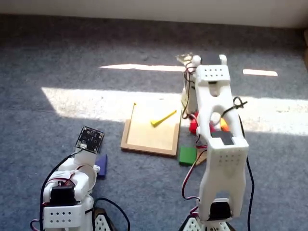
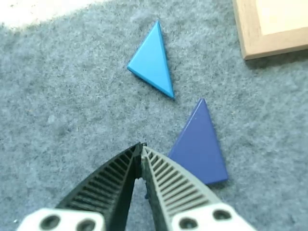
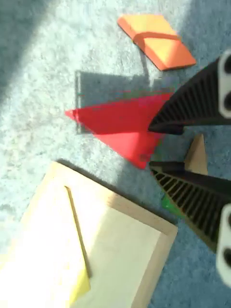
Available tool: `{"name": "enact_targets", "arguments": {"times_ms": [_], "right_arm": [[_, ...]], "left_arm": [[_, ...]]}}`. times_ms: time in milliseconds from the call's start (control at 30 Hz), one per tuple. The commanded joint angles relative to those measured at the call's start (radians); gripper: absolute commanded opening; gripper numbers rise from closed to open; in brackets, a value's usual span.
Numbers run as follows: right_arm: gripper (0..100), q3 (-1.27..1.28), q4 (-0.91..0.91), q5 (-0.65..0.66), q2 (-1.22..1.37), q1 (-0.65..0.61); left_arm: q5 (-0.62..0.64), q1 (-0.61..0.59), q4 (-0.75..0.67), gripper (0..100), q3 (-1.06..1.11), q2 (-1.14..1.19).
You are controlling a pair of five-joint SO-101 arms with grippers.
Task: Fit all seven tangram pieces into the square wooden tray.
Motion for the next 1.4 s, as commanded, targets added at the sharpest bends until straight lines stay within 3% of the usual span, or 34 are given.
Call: {"name": "enact_targets", "arguments": {"times_ms": [0, 267, 600, 733, 1033, 1367], "right_arm": [[18.2, 0.147, 0.008, 0.009, -0.193, -0.005], [42.9, 0.294, -0.041, 0.080, -0.343, -0.021], [41.4, 0.639, -0.490, 0.098, -0.358, -0.028], [41.4, 0.710, -0.616, 0.046, -0.357, -0.025], [40.3, 0.794, -0.719, 0.041, -0.355, -0.027], [22.1, 0.797, -0.720, 0.044, -0.357, -0.027]], "left_arm": [[-0.009, -0.010, 0.005, 1, 0.021, -0.028], [-0.009, -0.010, 0.005, 1, 0.021, -0.028], [-0.009, -0.010, 0.005, 1, 0.021, -0.028], [-0.009, -0.010, 0.005, 1, 0.021, -0.028], [-0.009, -0.010, 0.005, 1, 0.021, -0.028], [-0.009, -0.010, 0.005, 1, 0.021, -0.028]]}}
